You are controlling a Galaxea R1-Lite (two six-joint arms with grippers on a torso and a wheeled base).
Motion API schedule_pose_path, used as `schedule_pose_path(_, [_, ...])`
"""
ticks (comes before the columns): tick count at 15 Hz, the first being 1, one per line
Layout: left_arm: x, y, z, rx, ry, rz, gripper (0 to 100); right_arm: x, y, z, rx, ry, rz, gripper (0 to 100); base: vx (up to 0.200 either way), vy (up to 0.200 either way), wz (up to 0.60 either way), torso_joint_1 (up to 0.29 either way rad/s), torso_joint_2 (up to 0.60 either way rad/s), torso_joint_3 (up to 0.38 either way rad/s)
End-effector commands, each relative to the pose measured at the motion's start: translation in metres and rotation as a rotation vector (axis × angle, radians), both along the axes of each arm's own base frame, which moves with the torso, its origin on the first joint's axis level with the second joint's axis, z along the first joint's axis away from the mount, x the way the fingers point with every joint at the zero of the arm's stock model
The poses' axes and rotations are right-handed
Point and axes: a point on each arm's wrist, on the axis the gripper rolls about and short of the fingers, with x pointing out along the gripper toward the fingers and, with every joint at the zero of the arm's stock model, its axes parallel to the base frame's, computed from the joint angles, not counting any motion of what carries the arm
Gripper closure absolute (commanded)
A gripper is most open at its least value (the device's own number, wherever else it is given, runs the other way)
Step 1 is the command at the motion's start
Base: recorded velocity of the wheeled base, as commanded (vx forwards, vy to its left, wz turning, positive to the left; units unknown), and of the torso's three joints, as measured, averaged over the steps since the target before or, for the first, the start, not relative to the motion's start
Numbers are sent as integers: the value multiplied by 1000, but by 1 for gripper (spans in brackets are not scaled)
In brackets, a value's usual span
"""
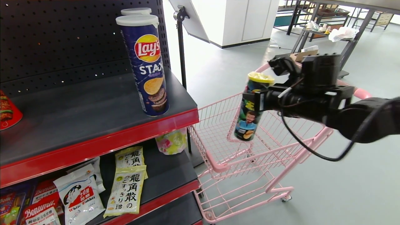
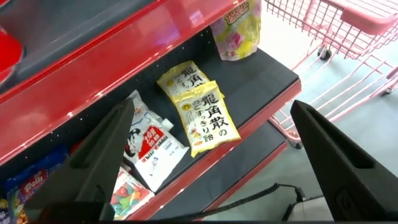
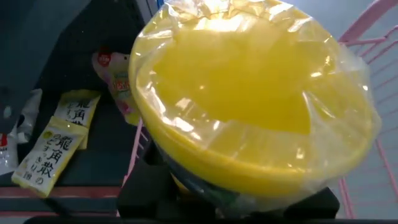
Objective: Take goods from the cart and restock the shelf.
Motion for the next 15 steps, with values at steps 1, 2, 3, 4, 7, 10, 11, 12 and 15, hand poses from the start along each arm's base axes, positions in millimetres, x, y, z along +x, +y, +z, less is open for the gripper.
schedule_pose_path(1, [9, -1, 0, 4, 55, -12, 0, -115, -54, 45, -48, -1, -45, 100, 0, 0, 0, 0, 0, 0])
schedule_pose_path(2, [8, -1, 0, 3, 49, -11, 0, -138, -65, 40, -61, 20, -57, 100, 0, 0, 0, 0, 0, 0])
schedule_pose_path(3, [8, -1, 0, 3, 46, -11, 0, -161, -76, 34, -67, 23, -70, 100, 0, 0, 0, 0, 0, 0])
schedule_pose_path(4, [8, -1, -1, 11, 52, -7, 0, -177, -84, 25, -82, 25, -80, 100, 0, 0, 0, 0, 0, 0])
schedule_pose_path(7, [10, 0, -1, 142, 42, -10, 0, -206, -99, 10, -114, 34, -90, 100, 0, 0, 0, 0, 0, 0])
schedule_pose_path(10, [10, 0, 2, 143, 25, -8, 0, -210, -102, 11, -110, 21, -108, 100, -67, 0, 0, 1, 1, 1])
schedule_pose_path(11, [10, -1, 2, 143, 23, -8, 0, -211, -103, 10, -110, 20, -110, 100, -200, 0, 0, 7, -2, -2])
schedule_pose_path(12, [10, -1, 2, 143, 23, -8, 0, -211, -104, 8, -114, 25, -117, 100, -200, 0, 0, 22, 2, 2])
schedule_pose_path(15, [9, 0, 1, 143, 22, -8, 0, -212, -105, 6, -118, 31, -119, 100, -200, 0, 0, -4, 4, 4])
